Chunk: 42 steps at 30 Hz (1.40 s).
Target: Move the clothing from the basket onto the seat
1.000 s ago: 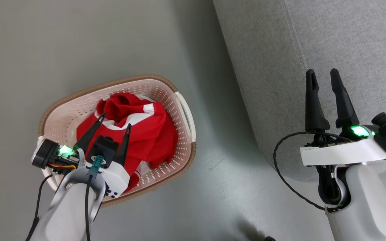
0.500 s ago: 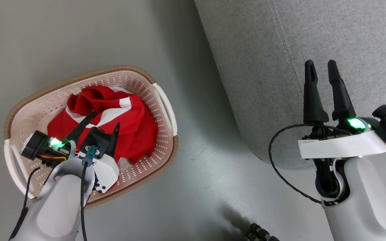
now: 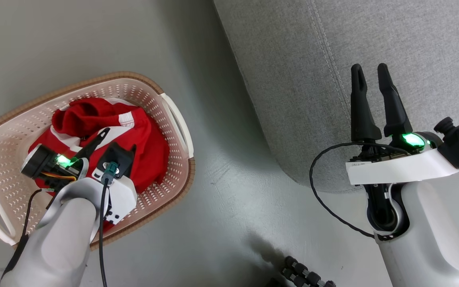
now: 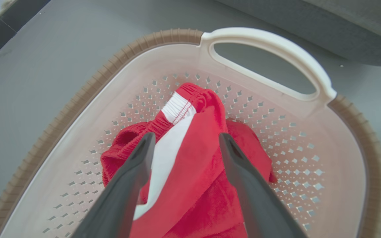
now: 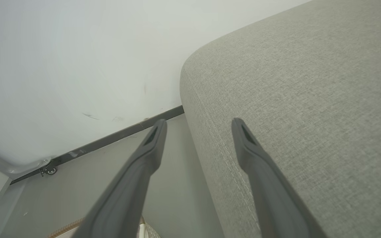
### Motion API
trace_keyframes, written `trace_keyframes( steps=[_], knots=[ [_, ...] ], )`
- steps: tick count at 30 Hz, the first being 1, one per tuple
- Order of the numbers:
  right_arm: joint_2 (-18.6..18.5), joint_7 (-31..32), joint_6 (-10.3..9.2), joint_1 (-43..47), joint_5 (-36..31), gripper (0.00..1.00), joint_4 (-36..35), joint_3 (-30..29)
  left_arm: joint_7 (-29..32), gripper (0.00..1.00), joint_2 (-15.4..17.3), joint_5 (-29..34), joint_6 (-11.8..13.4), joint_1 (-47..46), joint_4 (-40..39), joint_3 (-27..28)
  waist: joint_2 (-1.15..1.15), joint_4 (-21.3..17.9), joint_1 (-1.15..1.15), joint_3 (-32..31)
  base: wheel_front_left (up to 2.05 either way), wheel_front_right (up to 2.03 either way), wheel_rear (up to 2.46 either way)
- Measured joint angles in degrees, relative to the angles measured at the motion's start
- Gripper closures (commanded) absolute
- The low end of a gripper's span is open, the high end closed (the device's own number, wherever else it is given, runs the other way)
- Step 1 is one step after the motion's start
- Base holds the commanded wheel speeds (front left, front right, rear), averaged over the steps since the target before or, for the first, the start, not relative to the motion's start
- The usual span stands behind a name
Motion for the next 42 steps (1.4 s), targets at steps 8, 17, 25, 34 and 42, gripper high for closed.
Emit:
trace_keyframes(
  steps=[8, 17, 25, 34, 42],
  knots=[
    [0.02, 0.0, 0.0, -0.96, 0.79, 0.0, 0.1, 0.57, 2.81, 0.0, 1.07, 1.65, 0.09, -2.29, 1.79, -0.44, 0.0, -1.09, 0.0, 1.11, 0.0, 0.0, 0.0],
    [0.02, 0.0, 0.0, -1.57, 1.09, 0.0, 0.4, 0.75, 6.36, 0.0, 1.42, 3.79, 1.25, -3.31, 3.82, -1.57, 0.0, -1.47, 0.0, 1.39, 0.0, 0.0, 0.0],
    [0.03, -0.01, 0.0, -1.71, 1.09, 0.0, 0.51, 0.96, 8.1, 1.0, 0.24, 4.32, 1.26, -4.1, 5.08, -2.89, 0.0, -1.57, 0.0, 1.34, 0.0, 0.0, 0.0],
    [0.03, -0.03, 0.0, -1.97, 1.09, 0.0, 0.71, 0.49, 6.87, 1.0, 0.22, 4.32, 1.29, -4.44, 5.31, -3.11, 0.0, -1.31, 0.0, 0.91, 0.0, 0.0, 0.0],
    [0.02, -0.08, 0.0, -3.2, 0.31, 0.0, 0.85, 0.54, 4.17, 1.0, 0.3, 4.49, 3.22, -4.41, 4.37, -3.08, 0.0, -0.4, 0.0, -0.1, 0.0, 0.0, 0.0]
  ],
)
